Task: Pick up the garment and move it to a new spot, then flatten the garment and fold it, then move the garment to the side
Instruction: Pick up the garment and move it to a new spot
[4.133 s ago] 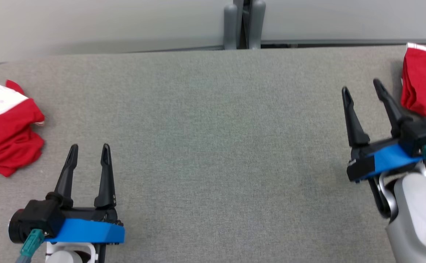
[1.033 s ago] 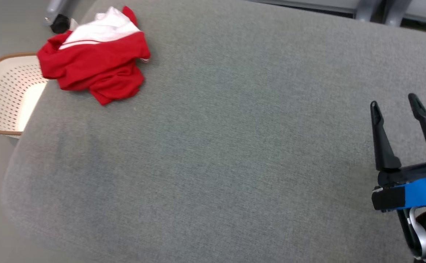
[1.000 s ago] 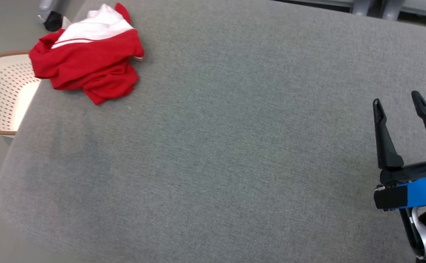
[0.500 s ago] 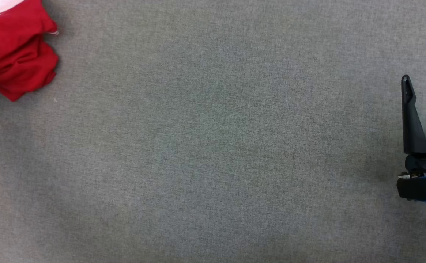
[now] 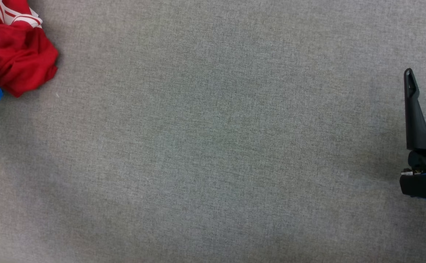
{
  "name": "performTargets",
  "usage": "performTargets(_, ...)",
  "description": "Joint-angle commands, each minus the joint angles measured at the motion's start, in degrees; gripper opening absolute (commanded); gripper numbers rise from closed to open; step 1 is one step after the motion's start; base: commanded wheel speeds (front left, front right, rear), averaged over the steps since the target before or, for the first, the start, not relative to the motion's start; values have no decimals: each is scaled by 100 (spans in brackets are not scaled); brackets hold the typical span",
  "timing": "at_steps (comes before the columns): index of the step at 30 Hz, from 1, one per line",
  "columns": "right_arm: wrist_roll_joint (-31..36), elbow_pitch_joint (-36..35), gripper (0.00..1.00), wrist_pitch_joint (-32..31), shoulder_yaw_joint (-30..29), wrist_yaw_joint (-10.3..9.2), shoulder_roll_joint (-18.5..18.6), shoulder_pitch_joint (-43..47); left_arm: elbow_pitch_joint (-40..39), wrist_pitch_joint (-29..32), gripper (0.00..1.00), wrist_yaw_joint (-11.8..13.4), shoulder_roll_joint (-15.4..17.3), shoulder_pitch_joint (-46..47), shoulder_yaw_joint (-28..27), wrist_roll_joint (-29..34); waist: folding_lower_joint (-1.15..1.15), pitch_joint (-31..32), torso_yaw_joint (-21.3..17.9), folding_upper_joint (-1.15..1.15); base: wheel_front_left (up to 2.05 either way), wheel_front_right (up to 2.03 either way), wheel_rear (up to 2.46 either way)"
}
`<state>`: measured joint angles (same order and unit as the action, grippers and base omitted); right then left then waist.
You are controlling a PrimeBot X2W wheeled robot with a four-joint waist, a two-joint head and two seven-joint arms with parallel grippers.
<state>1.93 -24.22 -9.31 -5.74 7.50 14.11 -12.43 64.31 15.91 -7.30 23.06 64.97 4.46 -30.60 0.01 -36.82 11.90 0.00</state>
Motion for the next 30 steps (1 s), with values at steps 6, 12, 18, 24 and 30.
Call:
performTargets(6,-50,-8,100,5,15,-2,27,-95,-15,308,0,-24,-64,-312,325,-250,-1,10,-60,0,0,0,0)
performTargets(12,-56,63,100,67,-37,-2,-53,-33,-170,164,0,-25,52,-307,517,-392,-1,95,-123,0,0,0,0)
performTargets(18,-82,255,100,213,11,-2,-182,-43,-418,-496,0,-25,302,-115,650,-330,-1,326,-212,0,0,0,0)
performTargets(24,-130,586,100,459,-15,-2,-397,110,-659,-1007,0,-25,382,80,851,-254,-1,761,-352,0,0,0,0)
performTargets(30,-179,938,100,724,-9,-2,-637,262,-1080,-1328,0,-25,375,323,1153,-127,-1,1274,-618,0,0,0,0)
